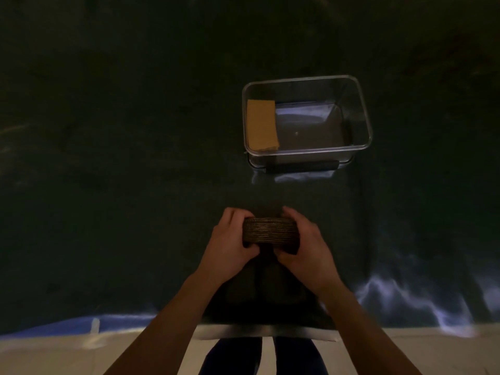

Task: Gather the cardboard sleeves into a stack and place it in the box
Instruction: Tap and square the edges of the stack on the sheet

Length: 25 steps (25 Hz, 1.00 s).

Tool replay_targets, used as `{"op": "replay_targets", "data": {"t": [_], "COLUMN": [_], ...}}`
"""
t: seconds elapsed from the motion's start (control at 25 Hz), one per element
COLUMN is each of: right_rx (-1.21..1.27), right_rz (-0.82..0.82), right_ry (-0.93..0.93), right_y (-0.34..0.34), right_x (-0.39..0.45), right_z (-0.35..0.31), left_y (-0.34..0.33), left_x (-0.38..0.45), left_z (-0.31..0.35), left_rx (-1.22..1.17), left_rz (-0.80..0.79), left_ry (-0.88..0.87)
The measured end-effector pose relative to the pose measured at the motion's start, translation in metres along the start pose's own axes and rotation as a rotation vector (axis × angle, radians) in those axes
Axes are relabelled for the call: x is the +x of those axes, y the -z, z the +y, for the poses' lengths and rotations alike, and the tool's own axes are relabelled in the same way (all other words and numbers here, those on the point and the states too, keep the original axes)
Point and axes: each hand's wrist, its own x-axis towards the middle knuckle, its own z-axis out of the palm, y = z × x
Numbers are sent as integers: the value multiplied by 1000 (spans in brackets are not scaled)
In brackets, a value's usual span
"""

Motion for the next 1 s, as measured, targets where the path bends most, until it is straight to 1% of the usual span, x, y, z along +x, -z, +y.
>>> {"op": "replay_targets", "data": {"t": [0.08, 0.16, 0.24, 0.32, 0.4, 0.52, 0.6, 0.8, 0.92, 1.0], "right_rx": [-227, -296, -267, -237, -199, -155, -161, -168, -170, -186], "right_rz": [23, -10, -26, 4, 15, -7, 10, 34, 0, 19], "right_ry": [98, 132, 140, 165, 172, 111, 115, 148, 88, 104], "right_y": [8, 14, 19, 23, 22, 13, 13, 21, 16, 17], "right_x": [10, 18, 23, 24, 20, 16, 17, 14, 11, 11], "right_z": [1, 0, -1, 0, 2, 6, 8, 8, 6, 7], "left_y": [7, 14, 21, 26, 29, 26, 26, 35, 29, 27], "left_x": [-2, -2, -3, -2, -2, -4, -1, -5, -3, -1], "left_z": [-6, -11, -12, -12, -15, -19, -20, -23, -21, -20], "left_rx": [1, 9, 5, -40, -54, 1, 9, -11, 121, 181], "left_rz": [-20, -11, 25, 57, 51, 8, -4, 12, -45, -36], "left_ry": [-13, -2, -6, -44, -66, -5, 17, -27, -7, -8]}}
